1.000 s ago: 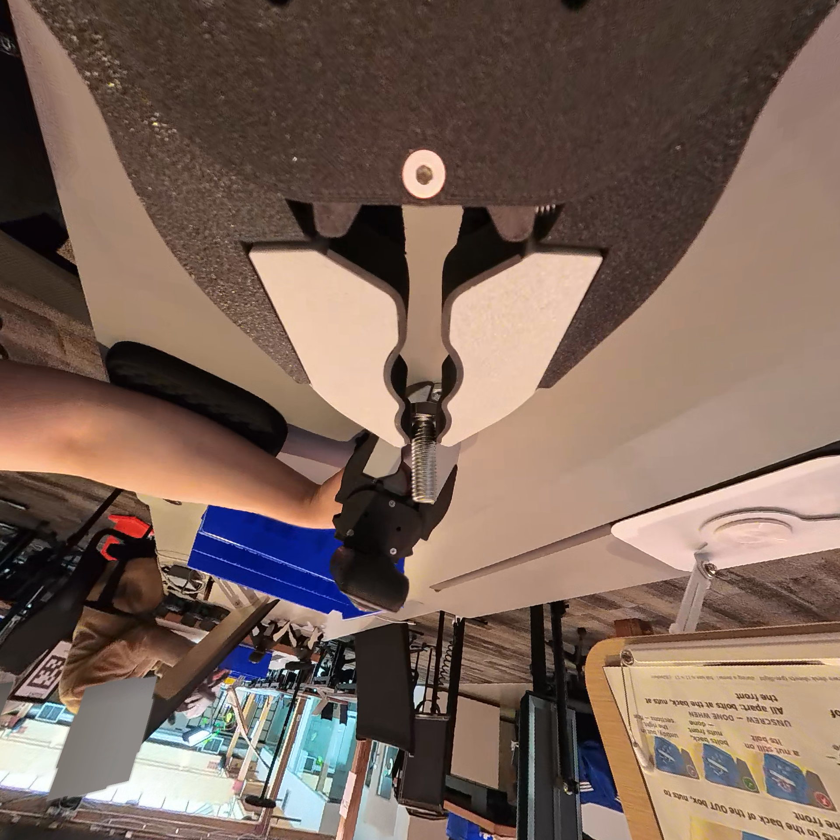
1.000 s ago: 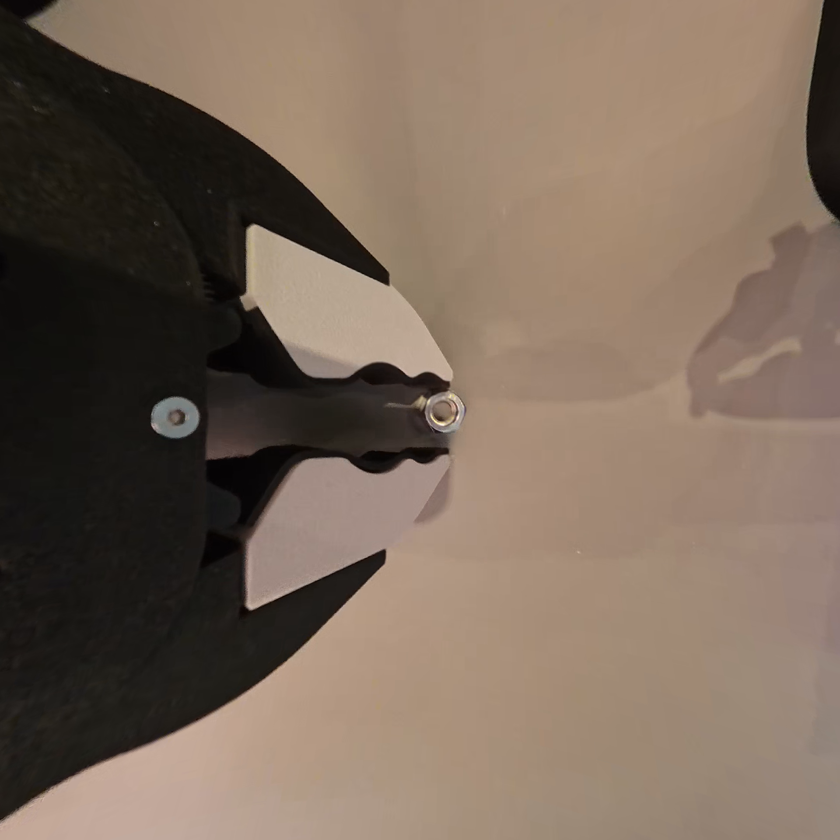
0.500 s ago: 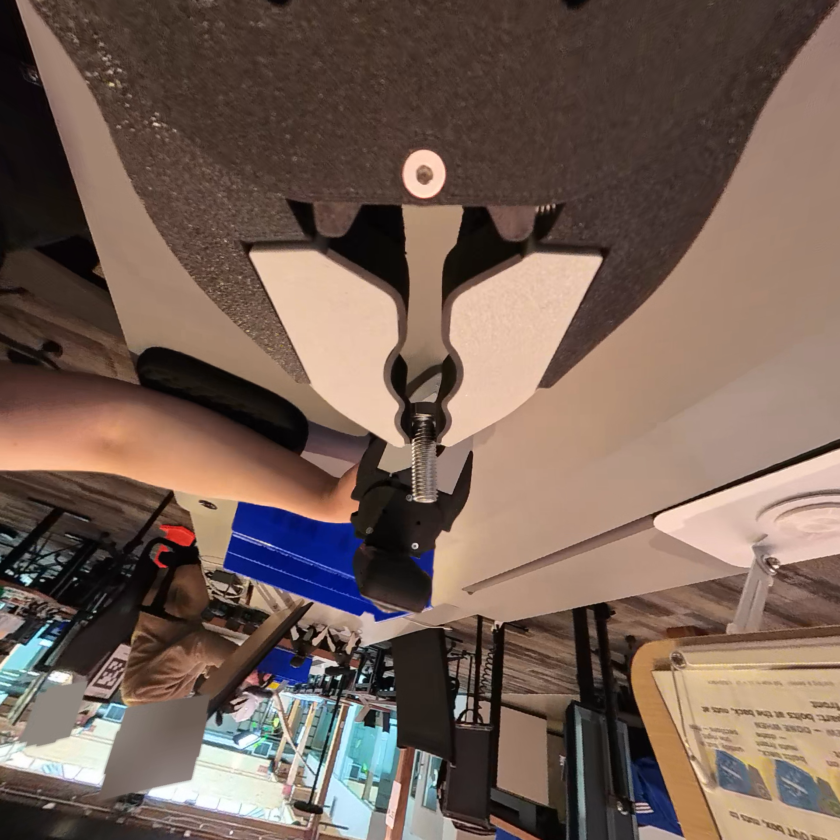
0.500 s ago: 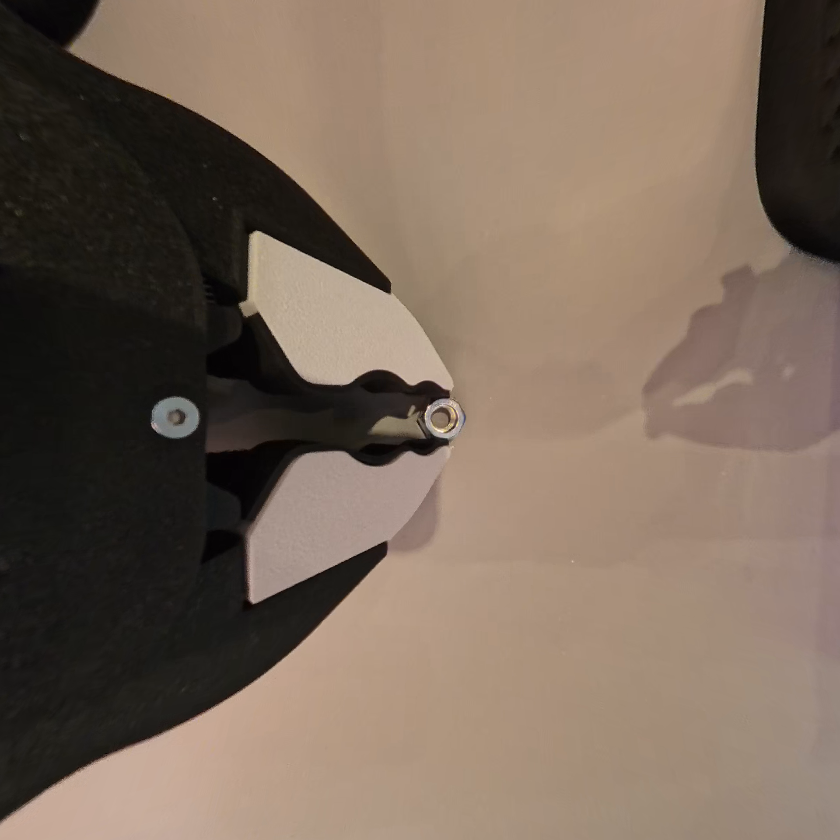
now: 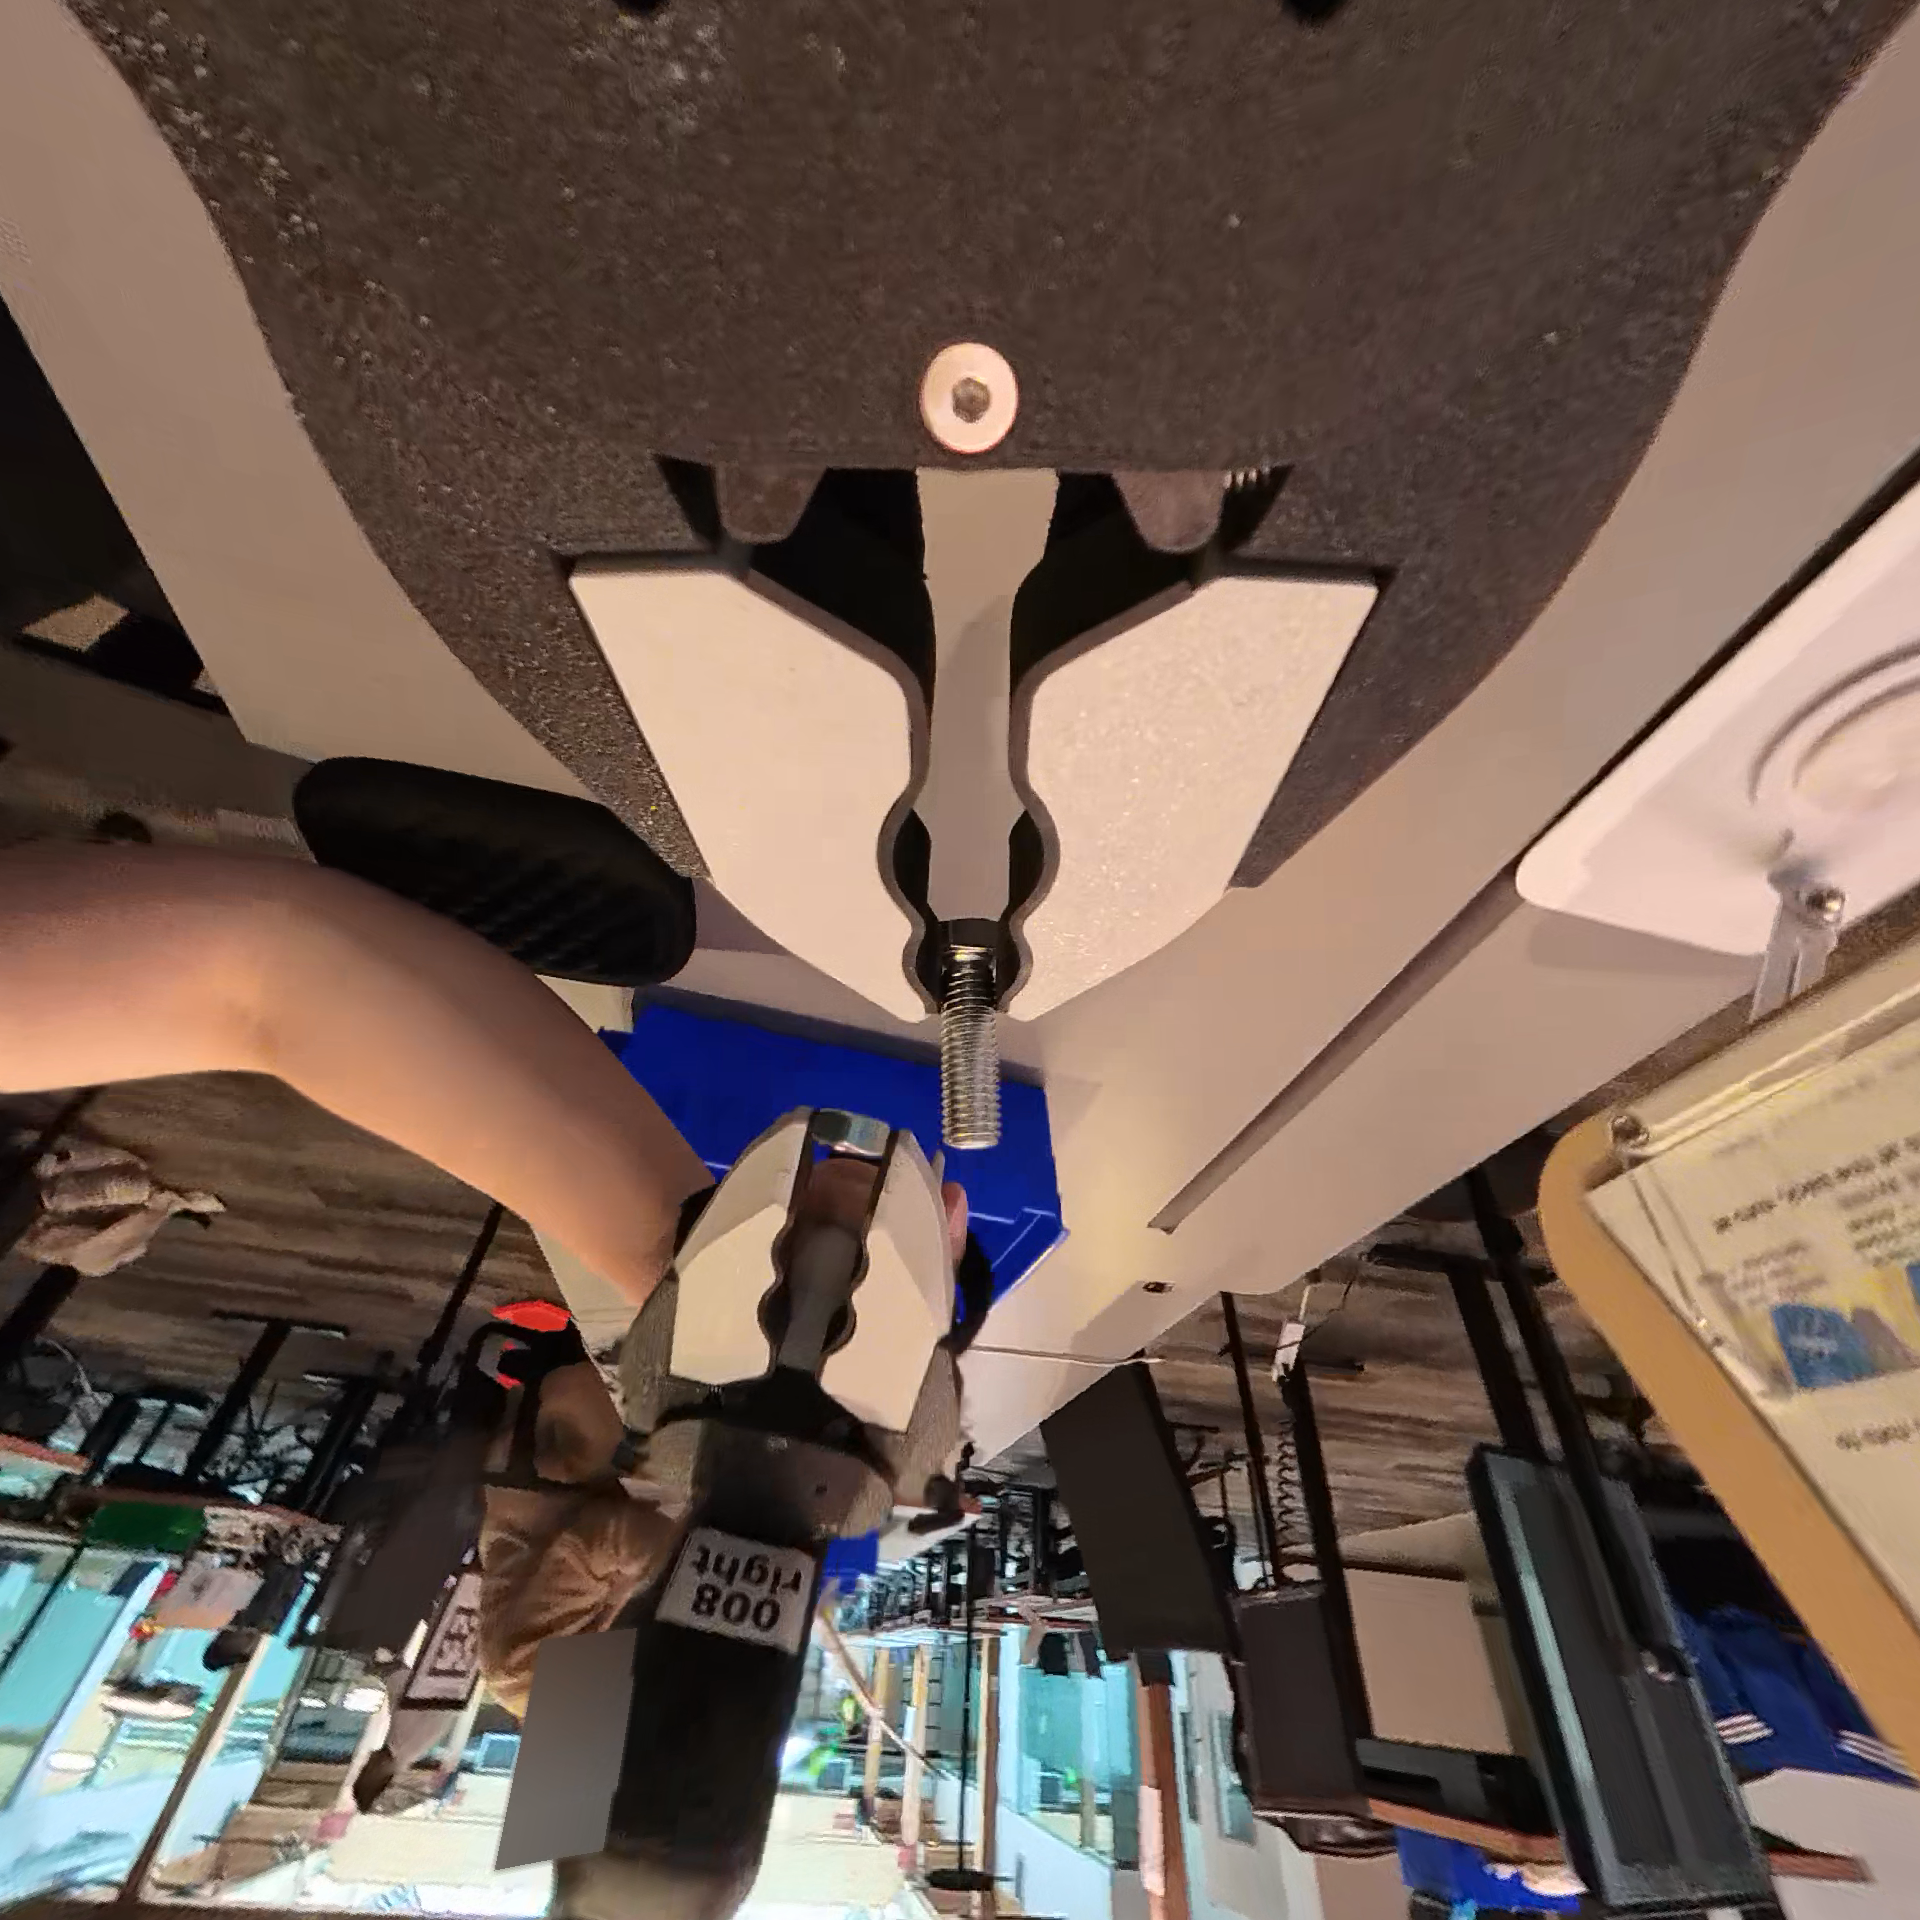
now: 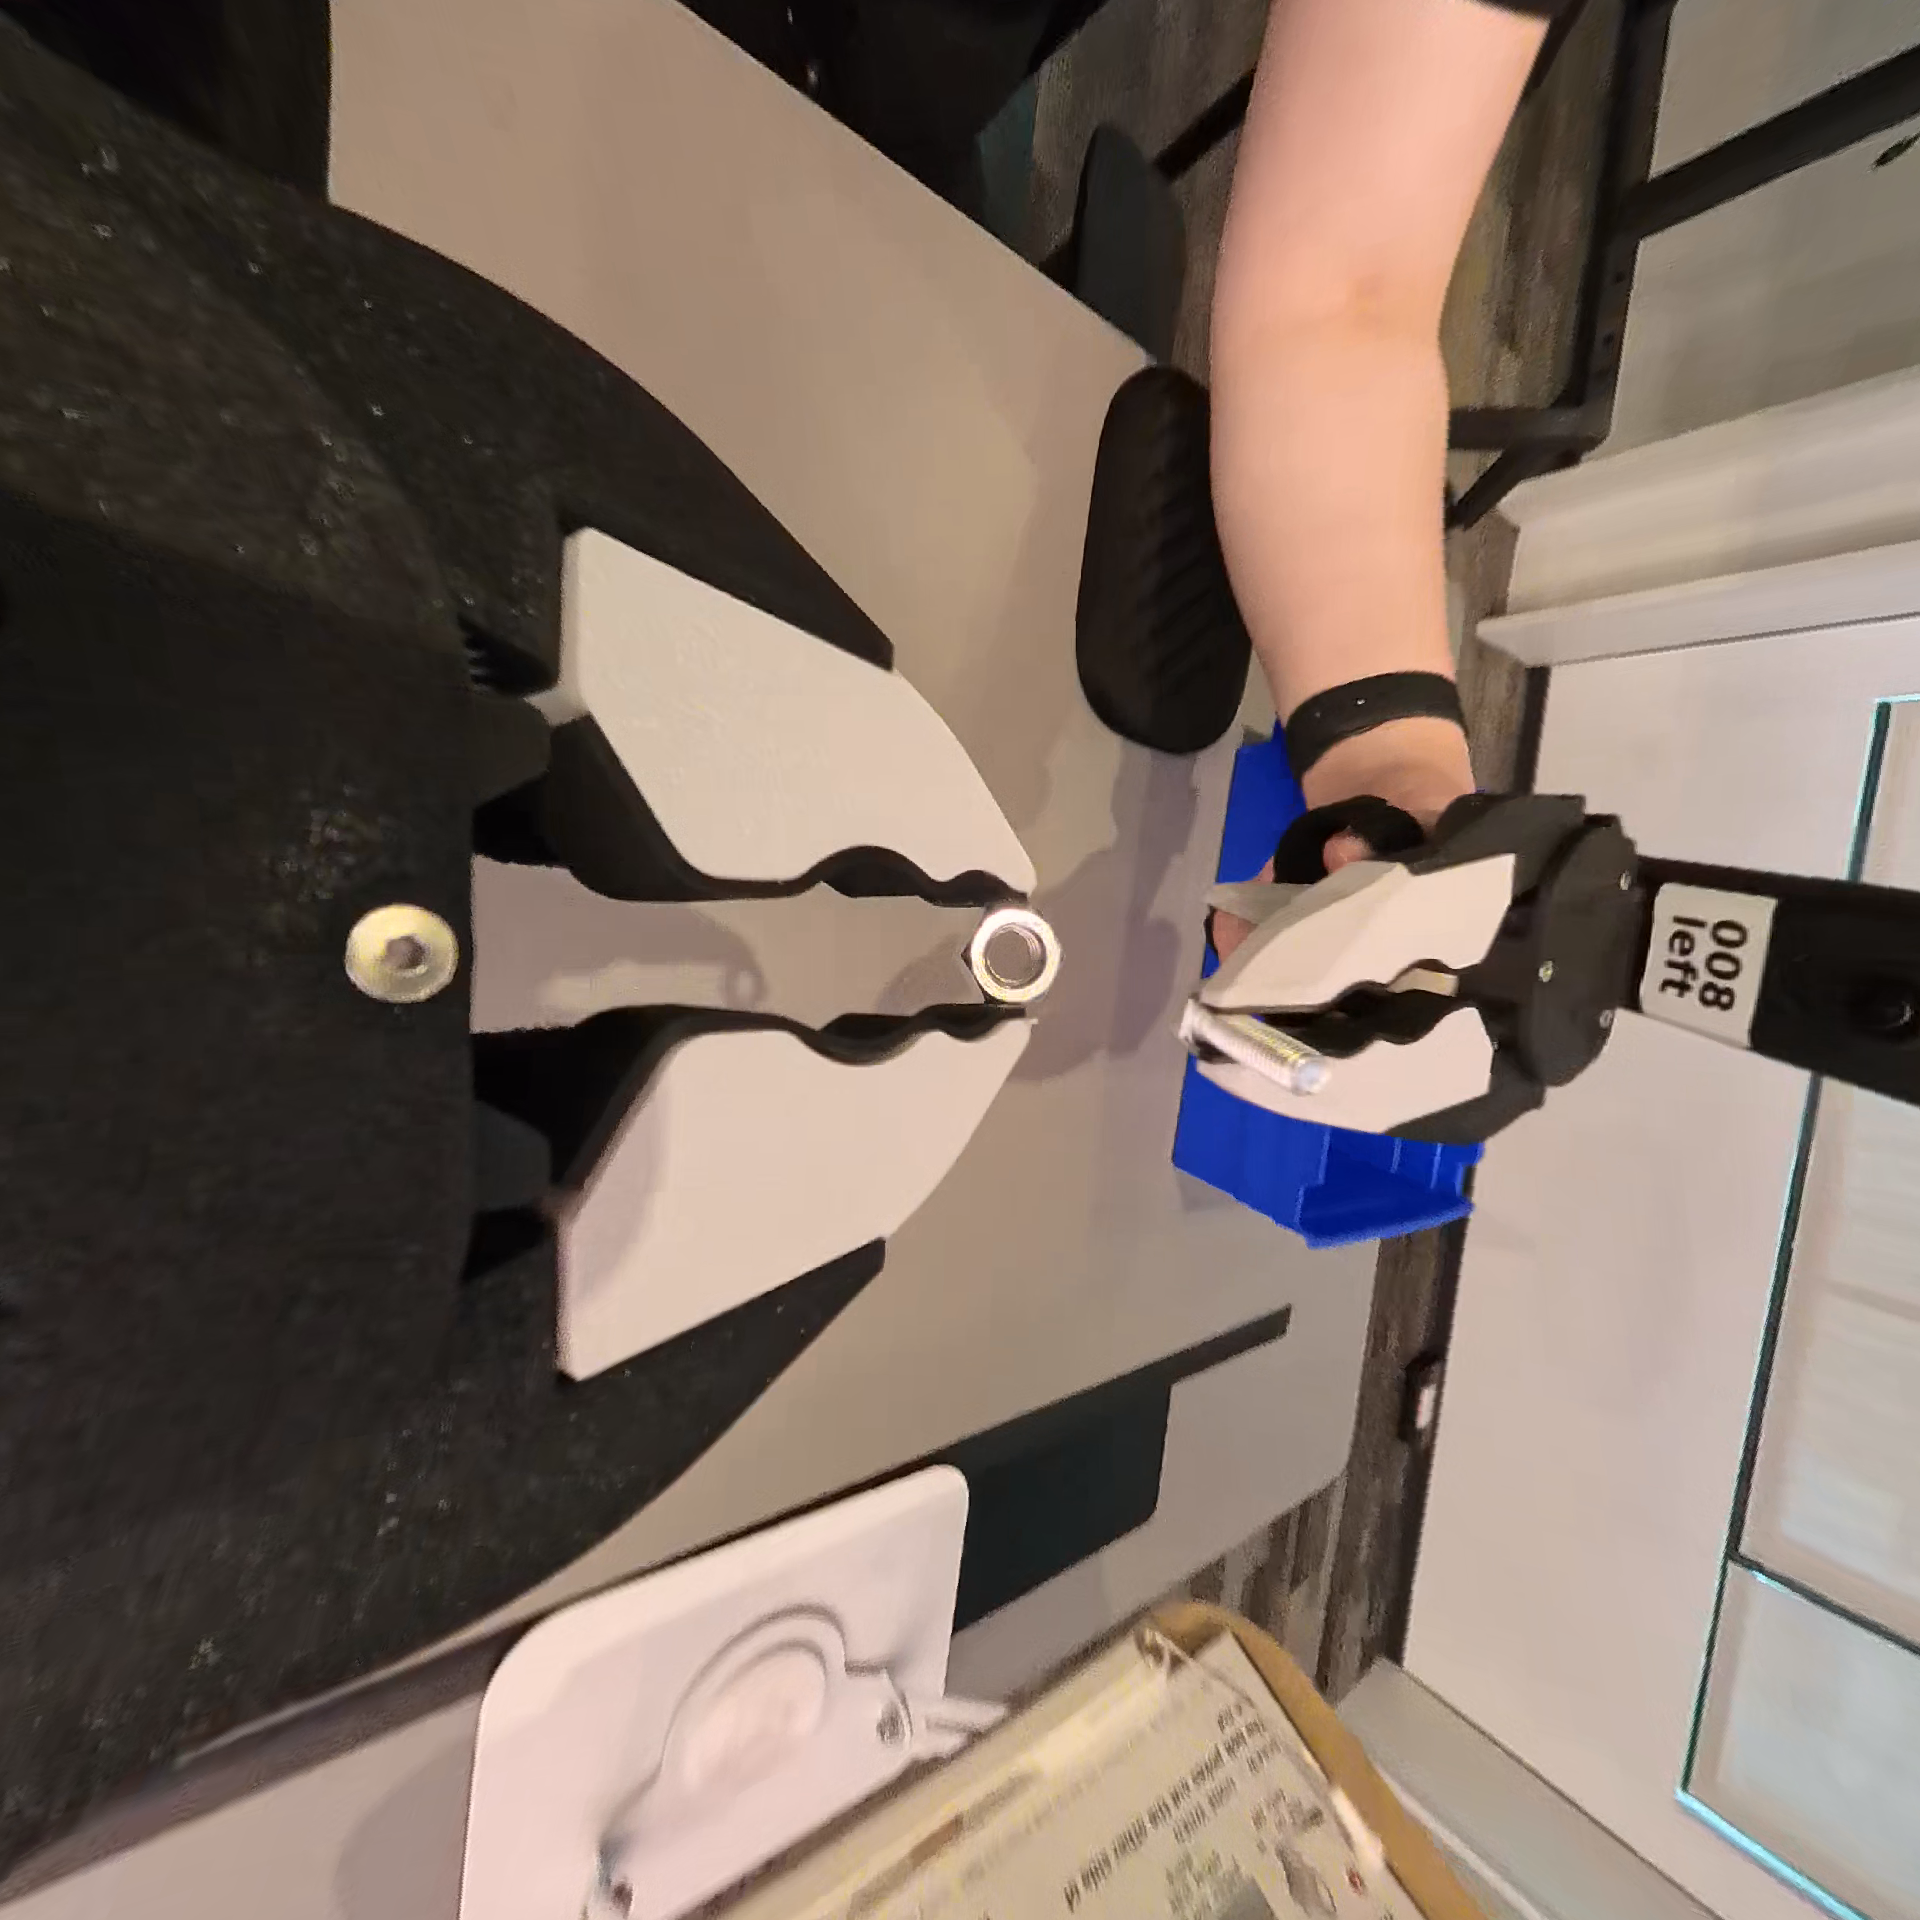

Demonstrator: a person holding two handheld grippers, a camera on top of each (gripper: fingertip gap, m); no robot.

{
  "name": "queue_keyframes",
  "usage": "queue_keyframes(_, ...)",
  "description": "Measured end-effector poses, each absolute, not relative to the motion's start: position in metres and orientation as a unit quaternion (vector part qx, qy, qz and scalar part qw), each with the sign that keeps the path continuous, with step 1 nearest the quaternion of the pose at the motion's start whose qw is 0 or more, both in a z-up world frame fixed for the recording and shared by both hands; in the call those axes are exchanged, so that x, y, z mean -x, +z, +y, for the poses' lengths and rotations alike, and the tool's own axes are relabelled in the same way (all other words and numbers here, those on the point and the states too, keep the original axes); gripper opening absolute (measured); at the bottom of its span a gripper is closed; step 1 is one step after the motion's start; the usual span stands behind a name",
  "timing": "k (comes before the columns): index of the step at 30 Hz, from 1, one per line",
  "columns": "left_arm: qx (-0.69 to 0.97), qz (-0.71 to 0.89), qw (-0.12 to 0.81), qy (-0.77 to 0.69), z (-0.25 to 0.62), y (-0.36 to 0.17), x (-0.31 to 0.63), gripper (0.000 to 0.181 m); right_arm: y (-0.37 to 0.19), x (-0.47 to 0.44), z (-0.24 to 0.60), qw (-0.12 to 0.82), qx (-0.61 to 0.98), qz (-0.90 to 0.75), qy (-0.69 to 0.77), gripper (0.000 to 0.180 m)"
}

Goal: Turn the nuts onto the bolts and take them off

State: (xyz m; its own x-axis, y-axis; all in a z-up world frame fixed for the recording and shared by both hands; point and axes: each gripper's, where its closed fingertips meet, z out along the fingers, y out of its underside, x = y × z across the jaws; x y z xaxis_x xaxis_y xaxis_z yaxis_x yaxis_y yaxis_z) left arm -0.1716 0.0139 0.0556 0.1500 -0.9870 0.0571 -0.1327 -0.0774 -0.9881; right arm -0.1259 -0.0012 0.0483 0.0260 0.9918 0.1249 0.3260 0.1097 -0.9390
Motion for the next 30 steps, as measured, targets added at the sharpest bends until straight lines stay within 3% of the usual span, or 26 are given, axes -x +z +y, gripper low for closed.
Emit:
queue_keyframes(11, 0.561, 0.517, 0.491, -0.42, 0.005, 0.026, 0.161, 0.009, 0.064, 0.131, -0.005, 0.51, 0.534, -0.578, 0.347, 0.017)
queue_keyframes(30, 0.524, 0.574, 0.484, -0.402, -0.019, 0.011, 0.151, 0.009, 0.035, 0.153, -0.021, 0.45, 0.54, -0.617, 0.353, 0.017)
